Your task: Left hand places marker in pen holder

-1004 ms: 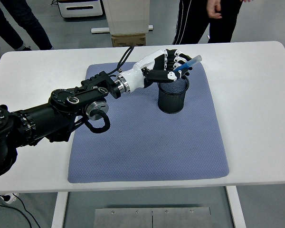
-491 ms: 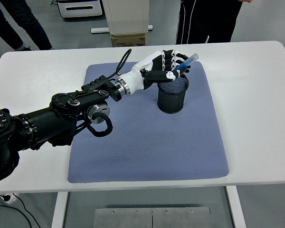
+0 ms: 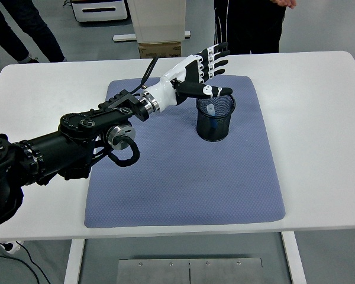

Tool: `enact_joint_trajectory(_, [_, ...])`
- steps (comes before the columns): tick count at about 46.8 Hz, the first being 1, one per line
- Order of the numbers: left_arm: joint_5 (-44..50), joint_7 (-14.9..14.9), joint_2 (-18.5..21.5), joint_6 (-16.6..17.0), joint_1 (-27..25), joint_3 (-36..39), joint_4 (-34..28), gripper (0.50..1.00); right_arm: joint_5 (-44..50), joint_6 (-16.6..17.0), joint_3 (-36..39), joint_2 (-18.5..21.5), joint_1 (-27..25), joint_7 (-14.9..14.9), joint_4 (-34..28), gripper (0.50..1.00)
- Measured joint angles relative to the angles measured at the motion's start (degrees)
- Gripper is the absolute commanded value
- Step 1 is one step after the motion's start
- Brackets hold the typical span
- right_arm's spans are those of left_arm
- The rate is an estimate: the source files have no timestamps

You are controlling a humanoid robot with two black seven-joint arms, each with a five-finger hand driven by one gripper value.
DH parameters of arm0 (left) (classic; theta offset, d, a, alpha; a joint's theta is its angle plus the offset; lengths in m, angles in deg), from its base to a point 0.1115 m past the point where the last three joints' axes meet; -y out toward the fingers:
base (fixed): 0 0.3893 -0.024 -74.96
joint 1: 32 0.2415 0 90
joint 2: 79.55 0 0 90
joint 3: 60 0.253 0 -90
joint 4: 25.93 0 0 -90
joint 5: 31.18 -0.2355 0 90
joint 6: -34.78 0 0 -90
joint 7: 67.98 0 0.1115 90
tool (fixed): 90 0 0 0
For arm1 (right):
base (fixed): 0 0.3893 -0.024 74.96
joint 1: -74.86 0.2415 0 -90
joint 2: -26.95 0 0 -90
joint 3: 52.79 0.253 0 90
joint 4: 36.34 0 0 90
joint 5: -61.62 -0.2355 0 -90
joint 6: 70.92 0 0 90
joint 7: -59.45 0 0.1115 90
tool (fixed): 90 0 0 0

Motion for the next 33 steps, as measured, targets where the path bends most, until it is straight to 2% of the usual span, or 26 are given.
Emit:
enact_joint_trajectory(11, [0.08,-0.19,2.34,-0.09,0.95,-4.06,0.05,1.0,0.0,0.0,0.01,0.0,-0.01,0.01,0.0,1.0])
enact_joint_trajectory(20, [0.08,-0.08,7.48,-0.35,3.69,-9.28,0.43,1.0,0.0,0.0,0.01,0.0,0.0,0.01,0.01,1.0])
enact_joint_trajectory(33, [0.0,-0.07,15.42,-0.38,10.8,-15.57,1.18,1.0,0.0,-0.02,0.01,0.0,-0.03,0.02,0.01,1.0])
